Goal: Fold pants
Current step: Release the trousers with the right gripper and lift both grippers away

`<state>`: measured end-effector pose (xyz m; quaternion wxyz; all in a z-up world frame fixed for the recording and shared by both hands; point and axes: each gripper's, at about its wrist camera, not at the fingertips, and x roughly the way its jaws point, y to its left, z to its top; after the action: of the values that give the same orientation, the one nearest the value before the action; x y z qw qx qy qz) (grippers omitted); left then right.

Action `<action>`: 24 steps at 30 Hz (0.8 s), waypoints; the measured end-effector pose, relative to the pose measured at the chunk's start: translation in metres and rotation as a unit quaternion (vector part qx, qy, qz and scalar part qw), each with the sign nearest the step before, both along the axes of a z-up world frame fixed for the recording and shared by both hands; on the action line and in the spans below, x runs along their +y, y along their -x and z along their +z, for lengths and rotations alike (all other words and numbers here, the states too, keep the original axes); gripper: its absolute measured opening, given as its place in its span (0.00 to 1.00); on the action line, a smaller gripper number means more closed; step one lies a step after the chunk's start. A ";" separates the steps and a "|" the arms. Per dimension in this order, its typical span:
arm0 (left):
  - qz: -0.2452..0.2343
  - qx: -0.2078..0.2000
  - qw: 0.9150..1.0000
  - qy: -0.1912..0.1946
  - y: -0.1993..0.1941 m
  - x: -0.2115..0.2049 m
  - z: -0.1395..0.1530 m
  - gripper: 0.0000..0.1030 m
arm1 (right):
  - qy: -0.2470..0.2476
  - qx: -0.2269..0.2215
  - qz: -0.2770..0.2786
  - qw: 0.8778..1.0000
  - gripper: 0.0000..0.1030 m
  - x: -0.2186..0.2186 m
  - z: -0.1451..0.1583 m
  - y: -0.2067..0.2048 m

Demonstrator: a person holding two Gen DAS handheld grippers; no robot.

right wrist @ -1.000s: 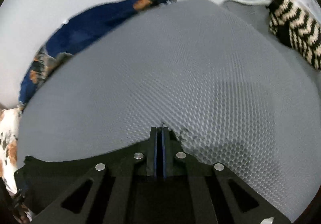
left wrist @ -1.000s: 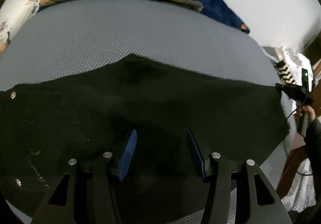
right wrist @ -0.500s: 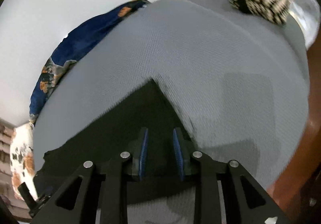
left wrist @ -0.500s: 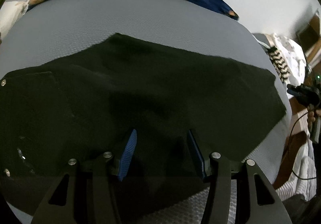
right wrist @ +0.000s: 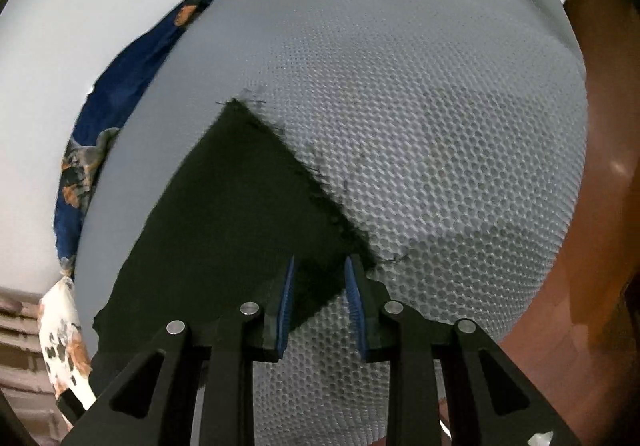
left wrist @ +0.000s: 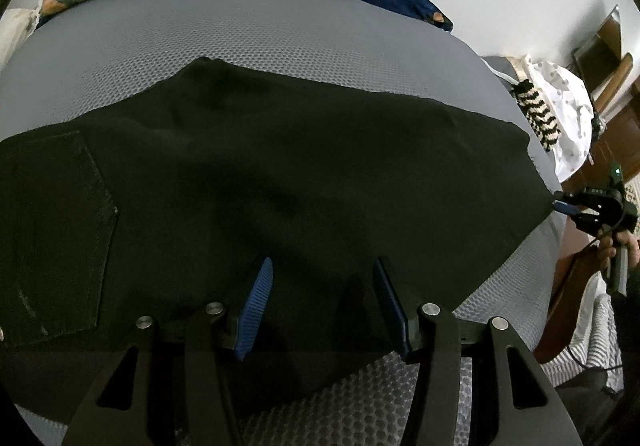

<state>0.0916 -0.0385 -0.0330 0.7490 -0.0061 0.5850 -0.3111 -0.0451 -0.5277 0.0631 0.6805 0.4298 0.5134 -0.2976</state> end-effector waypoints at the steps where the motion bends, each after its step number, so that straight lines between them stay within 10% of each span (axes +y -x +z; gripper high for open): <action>1: 0.001 0.001 1.000 -0.001 0.000 0.000 -0.001 0.52 | -0.001 -0.002 -0.002 1.000 0.24 0.000 -0.001 0.001; 24: -0.008 0.001 1.000 -0.003 0.004 0.000 -0.002 0.55 | 0.074 -0.019 -0.002 0.997 0.02 0.013 0.022 -0.006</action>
<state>0.0873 -0.0384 -0.0351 0.7460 0.0007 0.5868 -0.3148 -0.0386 -0.5151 0.0847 0.7192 0.3847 0.4767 -0.3277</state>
